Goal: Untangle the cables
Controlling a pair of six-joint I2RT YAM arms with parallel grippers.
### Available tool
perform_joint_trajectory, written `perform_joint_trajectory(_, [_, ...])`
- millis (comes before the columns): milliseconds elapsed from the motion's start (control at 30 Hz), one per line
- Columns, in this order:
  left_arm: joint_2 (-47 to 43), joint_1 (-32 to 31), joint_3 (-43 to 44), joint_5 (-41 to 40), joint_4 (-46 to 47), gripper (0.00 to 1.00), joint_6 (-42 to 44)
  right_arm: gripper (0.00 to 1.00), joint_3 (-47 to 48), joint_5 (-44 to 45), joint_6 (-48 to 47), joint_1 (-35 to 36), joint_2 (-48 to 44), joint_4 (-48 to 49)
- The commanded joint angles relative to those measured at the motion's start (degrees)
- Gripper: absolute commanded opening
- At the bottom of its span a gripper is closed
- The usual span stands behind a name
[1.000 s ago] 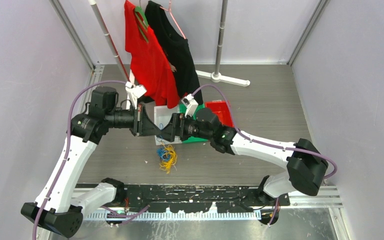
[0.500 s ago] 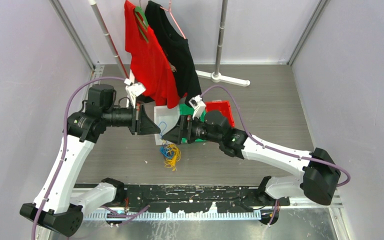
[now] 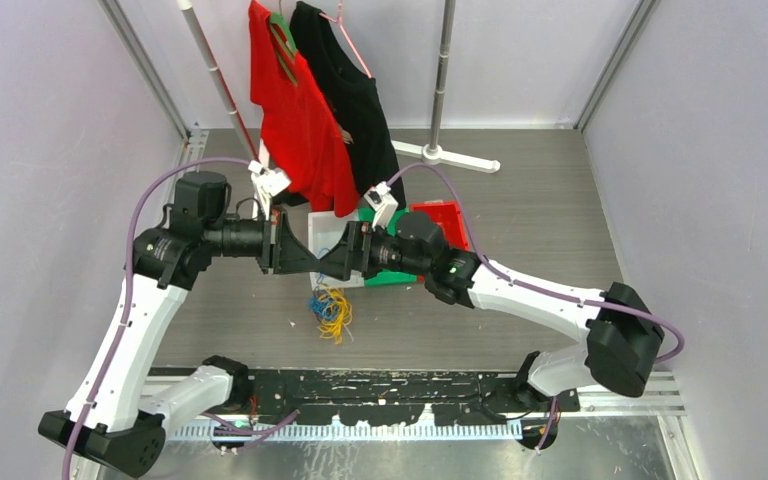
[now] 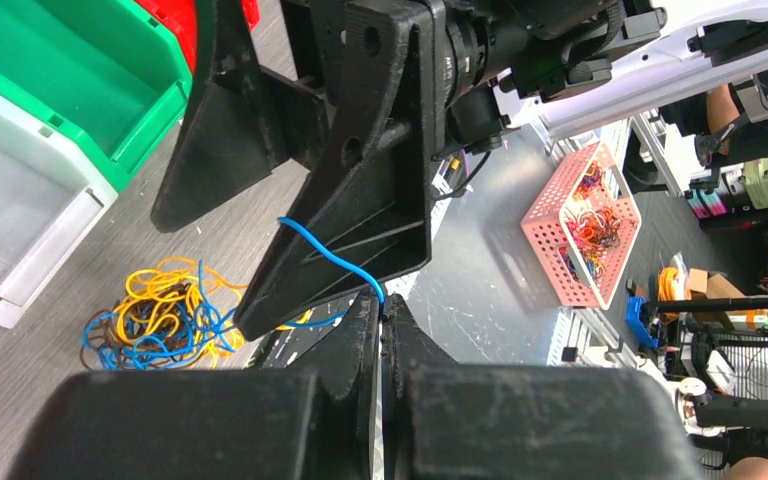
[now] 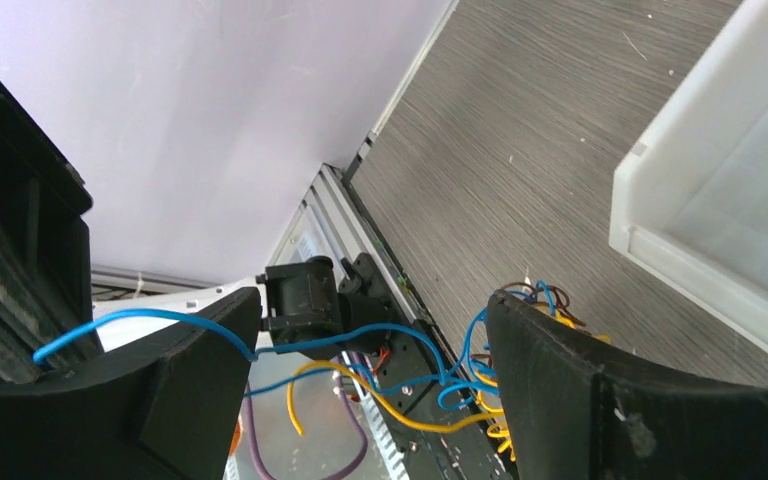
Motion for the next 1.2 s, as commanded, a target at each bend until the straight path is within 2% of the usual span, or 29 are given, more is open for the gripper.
perform_joint_trajectory(0, [-0.91, -0.24, 0.17, 2.68, 3.99, 0.00, -1.34, 0.87, 4.08, -1.36, 1.78, 0.92, 2.82, 6.37])
perform_joint_trajectory(433, [1.24, -0.23, 6.92, 3.17, 5.07, 0.00, -2.43, 0.86, 2.39, 3.61, 2.30, 3.81, 10.23, 9.79])
perform_joint_trajectory(700, [2.10, -0.25, 12.62, 3.41, 5.37, 0.00, -3.92, 0.85, -1.71, 9.99, 0.18, 3.78, 10.84, 8.78])
perform_joint_trajectory(1167, [4.02, -0.19, 24.58, 2.88, 4.93, 0.00, -4.47, 0.83, -5.50, 14.96, -2.22, 3.84, 12.12, 5.69])
